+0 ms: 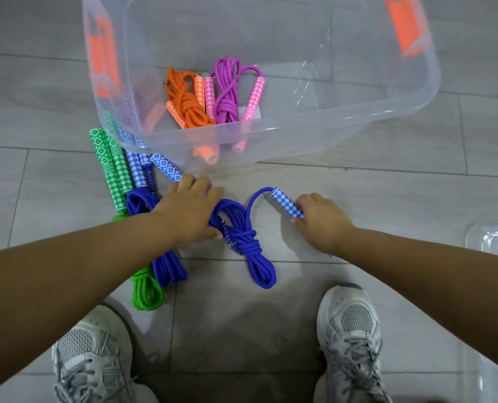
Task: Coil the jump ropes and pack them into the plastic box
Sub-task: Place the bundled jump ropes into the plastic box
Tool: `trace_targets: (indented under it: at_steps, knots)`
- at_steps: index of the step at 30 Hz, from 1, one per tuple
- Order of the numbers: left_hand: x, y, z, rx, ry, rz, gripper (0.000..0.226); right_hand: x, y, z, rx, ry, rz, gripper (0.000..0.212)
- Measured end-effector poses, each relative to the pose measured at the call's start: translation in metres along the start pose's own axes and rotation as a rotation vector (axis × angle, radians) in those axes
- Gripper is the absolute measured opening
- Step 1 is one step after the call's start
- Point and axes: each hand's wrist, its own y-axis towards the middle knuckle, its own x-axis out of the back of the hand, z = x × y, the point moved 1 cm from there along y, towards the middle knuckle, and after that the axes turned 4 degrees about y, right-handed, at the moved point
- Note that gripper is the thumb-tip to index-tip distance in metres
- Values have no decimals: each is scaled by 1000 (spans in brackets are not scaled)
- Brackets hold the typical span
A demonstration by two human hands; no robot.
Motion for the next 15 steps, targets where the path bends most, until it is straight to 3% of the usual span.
trace_targets:
  at_steps: [4, 7, 10, 15]
  knots:
    - [-3, 2, 14, -17, 89, 48, 69, 2, -4, 2, -25, -55, -43, 46]
    - [-1, 5, 11, -29, 131, 41, 63, -1, -15, 15, 100, -164, -106, 62]
    - [-1, 11, 6, -26, 85, 19, 59, -13, -27, 35, 208, -30, 13, 69]
    - [1, 24, -10, -7, -61, 11, 57, -35, -31, 56, 102, 7, 144, 70]
